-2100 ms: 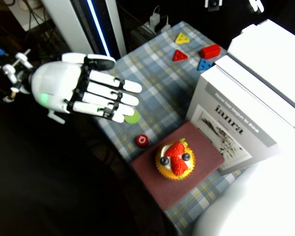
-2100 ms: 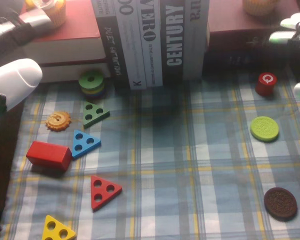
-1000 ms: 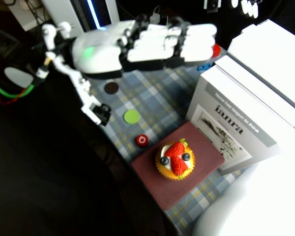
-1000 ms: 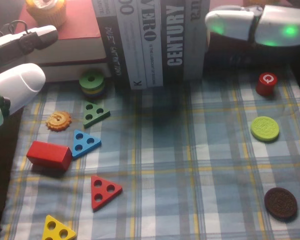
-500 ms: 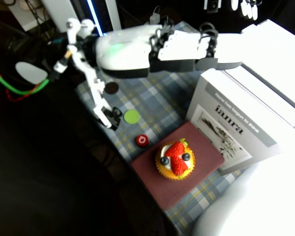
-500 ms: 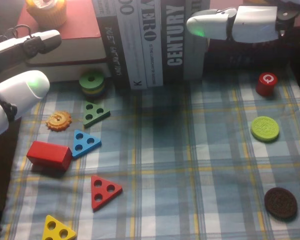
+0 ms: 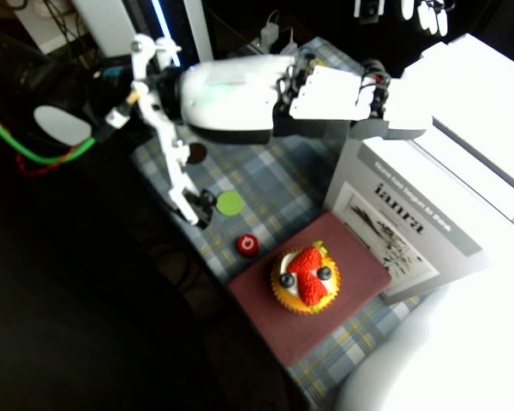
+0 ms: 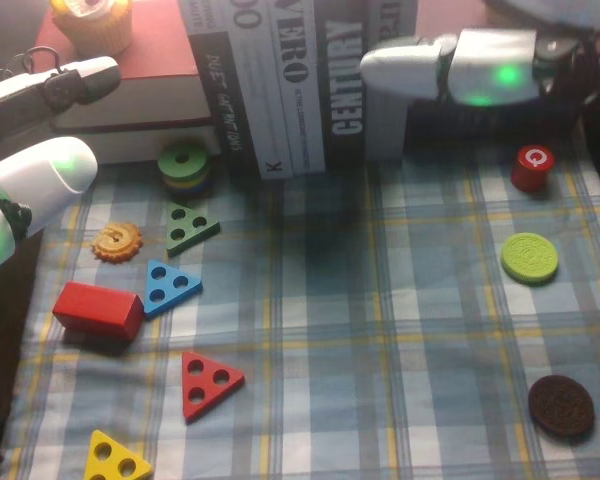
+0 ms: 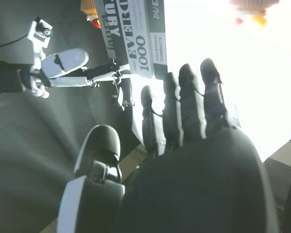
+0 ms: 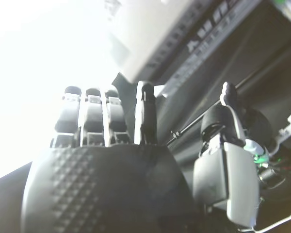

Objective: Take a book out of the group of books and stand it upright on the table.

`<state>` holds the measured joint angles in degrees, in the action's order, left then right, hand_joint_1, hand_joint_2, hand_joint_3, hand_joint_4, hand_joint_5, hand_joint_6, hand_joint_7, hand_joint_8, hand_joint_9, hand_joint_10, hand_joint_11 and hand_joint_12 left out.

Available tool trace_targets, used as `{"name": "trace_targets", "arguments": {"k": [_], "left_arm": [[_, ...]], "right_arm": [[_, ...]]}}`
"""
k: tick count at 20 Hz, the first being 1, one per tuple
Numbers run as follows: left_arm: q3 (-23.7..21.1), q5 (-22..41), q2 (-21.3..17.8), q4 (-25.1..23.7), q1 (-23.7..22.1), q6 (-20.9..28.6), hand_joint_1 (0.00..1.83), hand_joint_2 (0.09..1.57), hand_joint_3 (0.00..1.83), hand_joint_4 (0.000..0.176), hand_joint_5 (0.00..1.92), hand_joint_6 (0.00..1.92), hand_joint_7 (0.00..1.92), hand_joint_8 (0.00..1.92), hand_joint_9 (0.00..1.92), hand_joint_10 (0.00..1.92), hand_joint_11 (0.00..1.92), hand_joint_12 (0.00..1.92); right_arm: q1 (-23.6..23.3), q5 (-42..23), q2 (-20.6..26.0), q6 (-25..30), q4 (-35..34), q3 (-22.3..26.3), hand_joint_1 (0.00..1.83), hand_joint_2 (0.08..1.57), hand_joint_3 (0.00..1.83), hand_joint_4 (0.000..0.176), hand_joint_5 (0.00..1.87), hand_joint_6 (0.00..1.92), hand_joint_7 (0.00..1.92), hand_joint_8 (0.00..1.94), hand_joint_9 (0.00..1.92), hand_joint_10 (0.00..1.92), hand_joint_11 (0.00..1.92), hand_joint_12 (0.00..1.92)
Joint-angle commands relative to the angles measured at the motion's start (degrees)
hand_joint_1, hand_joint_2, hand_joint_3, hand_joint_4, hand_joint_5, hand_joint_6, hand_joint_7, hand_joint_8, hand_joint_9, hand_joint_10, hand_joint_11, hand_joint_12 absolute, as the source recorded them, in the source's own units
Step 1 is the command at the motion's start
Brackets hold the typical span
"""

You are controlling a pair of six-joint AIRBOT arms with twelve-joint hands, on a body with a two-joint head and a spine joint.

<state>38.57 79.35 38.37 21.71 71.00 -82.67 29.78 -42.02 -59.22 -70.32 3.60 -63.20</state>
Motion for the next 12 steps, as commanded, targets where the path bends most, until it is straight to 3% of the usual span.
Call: {"name": "trace_targets", "arguments": {"k": [1, 6, 12], "left_arm": [[0.0, 7.8, 0.0, -0.5, -0.2, 0.6, 0.13, 1.40, 0.00, 0.089, 0.41, 0.00, 0.30, 0.00, 0.23, 0.00, 0.00, 0.29], [-0.1, 8.1, 0.0, -0.3, -0.1, 0.8, 0.12, 1.40, 0.00, 0.079, 0.42, 0.00, 0.31, 0.00, 0.24, 0.00, 0.00, 0.30], [-0.3, 8.4, 0.0, -0.1, 0.6, 1.1, 0.12, 1.40, 0.00, 0.090, 0.42, 0.00, 0.32, 0.00, 0.23, 0.00, 0.00, 0.31]], "right_arm": [[0.3, -5.5, 0.6, 0.0, -0.1, 0.4, 0.00, 1.09, 0.00, 0.176, 0.34, 0.01, 0.00, 0.00, 0.00, 0.00, 0.00, 0.00], [4.4, -9.2, 4.0, 1.3, -0.1, 3.5, 0.00, 1.09, 0.00, 0.176, 0.32, 0.00, 0.00, 0.00, 0.00, 0.00, 0.00, 0.00], [9.5, -16.0, 7.2, 5.9, 0.5, 6.4, 0.00, 1.12, 0.00, 0.176, 0.43, 0.02, 0.00, 0.00, 0.00, 0.00, 0.00, 0.00]]}}
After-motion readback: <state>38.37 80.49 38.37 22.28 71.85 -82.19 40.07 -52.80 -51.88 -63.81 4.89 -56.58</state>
